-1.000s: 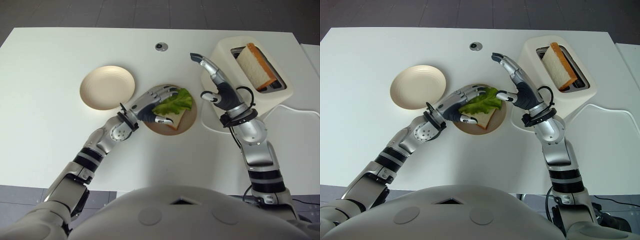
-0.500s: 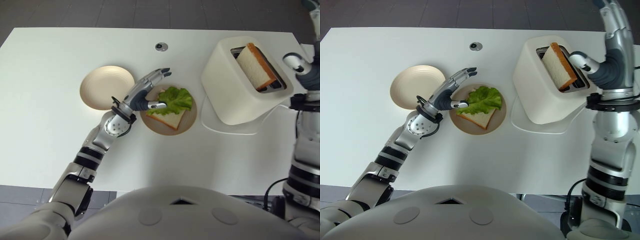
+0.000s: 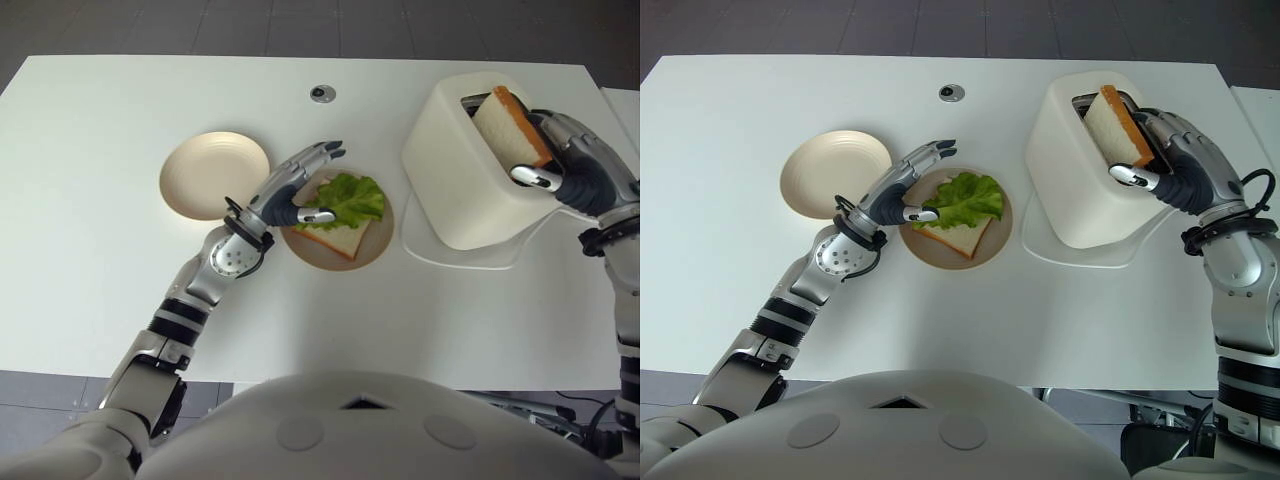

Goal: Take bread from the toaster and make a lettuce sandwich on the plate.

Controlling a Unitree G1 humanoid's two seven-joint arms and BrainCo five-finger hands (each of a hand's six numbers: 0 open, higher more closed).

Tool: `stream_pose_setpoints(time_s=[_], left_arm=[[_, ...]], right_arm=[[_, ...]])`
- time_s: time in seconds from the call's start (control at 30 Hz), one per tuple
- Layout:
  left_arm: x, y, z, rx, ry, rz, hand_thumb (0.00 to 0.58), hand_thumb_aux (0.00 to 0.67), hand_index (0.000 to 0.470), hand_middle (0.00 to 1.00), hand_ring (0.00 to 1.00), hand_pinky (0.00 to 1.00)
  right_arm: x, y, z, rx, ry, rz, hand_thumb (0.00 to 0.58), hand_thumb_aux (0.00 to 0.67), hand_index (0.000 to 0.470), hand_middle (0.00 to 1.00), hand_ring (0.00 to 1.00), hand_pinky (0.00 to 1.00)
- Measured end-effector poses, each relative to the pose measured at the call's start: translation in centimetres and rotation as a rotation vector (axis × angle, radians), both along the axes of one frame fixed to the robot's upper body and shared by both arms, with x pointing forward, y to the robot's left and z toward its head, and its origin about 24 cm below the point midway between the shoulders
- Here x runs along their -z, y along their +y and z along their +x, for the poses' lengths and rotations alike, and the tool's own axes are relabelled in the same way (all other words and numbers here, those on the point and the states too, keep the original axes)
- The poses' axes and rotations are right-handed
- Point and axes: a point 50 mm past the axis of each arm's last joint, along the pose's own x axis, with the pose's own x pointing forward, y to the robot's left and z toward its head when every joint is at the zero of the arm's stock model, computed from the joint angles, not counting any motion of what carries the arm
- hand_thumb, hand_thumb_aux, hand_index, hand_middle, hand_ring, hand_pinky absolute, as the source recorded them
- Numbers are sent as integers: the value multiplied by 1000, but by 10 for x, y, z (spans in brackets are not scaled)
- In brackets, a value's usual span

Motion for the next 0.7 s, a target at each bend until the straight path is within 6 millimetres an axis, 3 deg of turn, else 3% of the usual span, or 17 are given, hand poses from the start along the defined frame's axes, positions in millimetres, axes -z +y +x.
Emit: stream_pose_setpoints(time_s=[0.07,0.13,0.2,0.23,0.27,0.33,0.7], left_arm=[[0,0,0,0,0,0,0,0,0,0,0,0],[0,0,0,0,0,-2,0,0,0,0,0,0],[0,-1,0,-1,1,-3,0,0,0,0,0,0],[0,-1,0,-1,2,-5,0,0,0,0,0,0],[1,-2,0,-1,3,-8,0,0,0,0,0,0],[1,-1,0,-3,5,-7,0,0,0,0,0,0],[4,0,1,-17,11,-10,0,0,0,0,0,0]], right_arm=[[-1,1,1,-7,-7,1,517,449,315,0,0,0],[-8,8,2,-44,-45,-8,580,670,470,0,0,0],[-9,9,3,-43,-56,-6,580,670,470,0,0,0],[-10,9,3,-36,-60,-3,580,670,470,149,149,149],[-10,8,4,-32,-66,-1,580,670,470,800,800,800],[-12,8,6,-24,-83,9,580,670,470,1000,1000,1000],[-52,-1,15,61,-387,230,580,670,470,1000,1000,1000]])
